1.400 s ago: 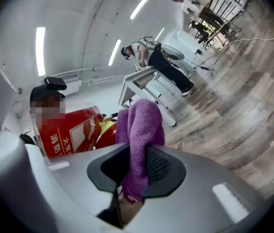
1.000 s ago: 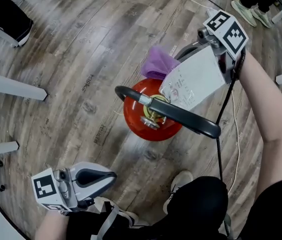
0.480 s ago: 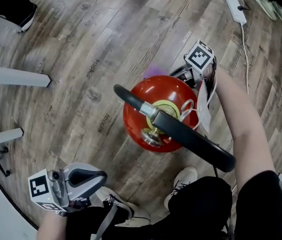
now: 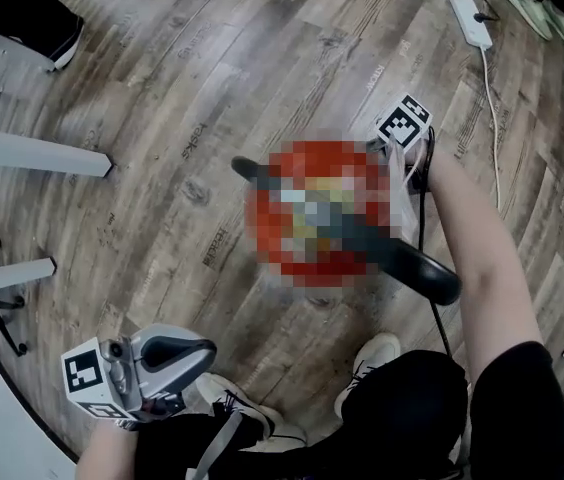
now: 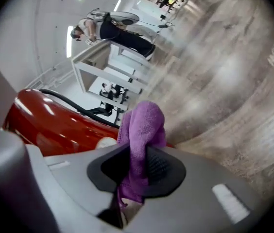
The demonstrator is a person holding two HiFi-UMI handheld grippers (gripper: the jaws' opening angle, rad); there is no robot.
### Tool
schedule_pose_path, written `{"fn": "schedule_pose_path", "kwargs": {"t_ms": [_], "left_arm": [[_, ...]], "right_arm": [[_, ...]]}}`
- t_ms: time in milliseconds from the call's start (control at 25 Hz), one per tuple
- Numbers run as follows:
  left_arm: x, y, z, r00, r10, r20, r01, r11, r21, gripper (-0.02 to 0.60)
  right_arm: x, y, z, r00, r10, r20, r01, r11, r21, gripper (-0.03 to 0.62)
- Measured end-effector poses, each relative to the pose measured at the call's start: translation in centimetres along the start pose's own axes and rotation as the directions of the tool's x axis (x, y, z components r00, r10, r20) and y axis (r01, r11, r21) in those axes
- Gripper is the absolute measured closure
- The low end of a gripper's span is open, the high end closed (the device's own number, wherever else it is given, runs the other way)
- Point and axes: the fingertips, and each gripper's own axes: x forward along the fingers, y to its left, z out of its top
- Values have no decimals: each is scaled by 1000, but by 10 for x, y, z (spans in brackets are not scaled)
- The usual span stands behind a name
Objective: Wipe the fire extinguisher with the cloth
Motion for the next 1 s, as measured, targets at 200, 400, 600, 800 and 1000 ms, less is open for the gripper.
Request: {"fn": "schedule_pose_path", "kwargs": {"t_ms": [200, 400, 600, 800, 1000], "left_arm": [[5, -12, 3, 998, -57, -6, 58, 997, 46, 580], [3, -22, 12, 993, -118, 17, 116, 990, 78, 580], [-10, -30, 14, 988, -150, 32, 147, 986, 79, 580], [-22, -26, 9, 991, -122, 56, 119, 992, 49, 580], [-37, -15, 11, 995, -64, 74, 65, 998, -14, 580]], "right_arm": [[-50, 133, 46, 984, 170, -59, -179, 960, -214, 523], [-87, 231, 81, 972, 37, -233, -132, 905, -405, 525], [-95, 289, 95, 916, -96, -390, -120, 861, -494, 525], [-72, 290, 99, 842, -143, -520, -162, 852, -497, 525], [-42, 236, 98, 761, -138, -633, -181, 893, -412, 526]]}}
